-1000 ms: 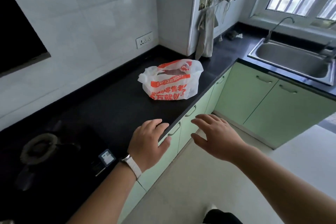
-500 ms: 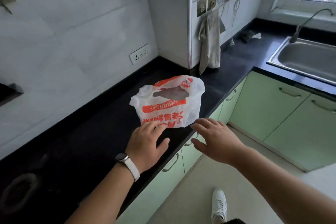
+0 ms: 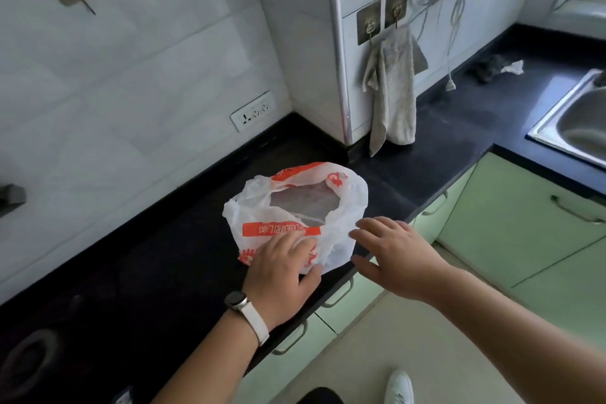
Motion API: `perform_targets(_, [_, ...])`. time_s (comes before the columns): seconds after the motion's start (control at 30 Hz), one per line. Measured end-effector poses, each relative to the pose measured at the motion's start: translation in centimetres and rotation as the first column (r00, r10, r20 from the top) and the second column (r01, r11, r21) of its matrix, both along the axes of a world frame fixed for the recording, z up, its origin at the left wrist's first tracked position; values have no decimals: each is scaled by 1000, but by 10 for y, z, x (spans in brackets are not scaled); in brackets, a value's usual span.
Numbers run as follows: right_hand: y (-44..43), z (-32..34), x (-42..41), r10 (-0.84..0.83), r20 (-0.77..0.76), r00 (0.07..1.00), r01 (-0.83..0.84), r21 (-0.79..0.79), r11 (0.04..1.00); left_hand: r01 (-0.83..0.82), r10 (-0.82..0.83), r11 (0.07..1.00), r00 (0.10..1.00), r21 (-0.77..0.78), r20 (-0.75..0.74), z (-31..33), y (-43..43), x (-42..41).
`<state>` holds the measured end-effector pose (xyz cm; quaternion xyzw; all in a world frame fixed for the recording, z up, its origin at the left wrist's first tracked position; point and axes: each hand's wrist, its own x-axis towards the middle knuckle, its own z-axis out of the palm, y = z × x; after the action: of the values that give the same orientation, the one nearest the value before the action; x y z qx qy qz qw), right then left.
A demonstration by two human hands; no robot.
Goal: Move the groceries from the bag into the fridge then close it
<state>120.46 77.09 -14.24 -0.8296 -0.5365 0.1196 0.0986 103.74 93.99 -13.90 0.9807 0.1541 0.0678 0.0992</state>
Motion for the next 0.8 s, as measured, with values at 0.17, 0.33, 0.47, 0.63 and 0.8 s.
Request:
perform_targets(0.17, [27,-15,16,55,-39,998,-57,-28,998,-52,53,999,997,11,-54,-8,27,3])
perform_targets(0.33, [52,-21,27,78,-45,996,-80,-56,995,-40,43,999,989,23,-140,-25,60,17])
perform_targets(0.47, [75,-14,47,77,-24,997,-78,-92,993,-25,34,998,989,59,-145,-36,88,31])
perform_targets(0.63, [109,-11,69,67,1,998,-67,-147,987,31,-41,998,974,-47,-224,-49,125,49])
perform_targets(0.8, [136,-29,58,82,-93,992,-100,-211,972,92,-134,988,910,-123,-391,-62,152,63])
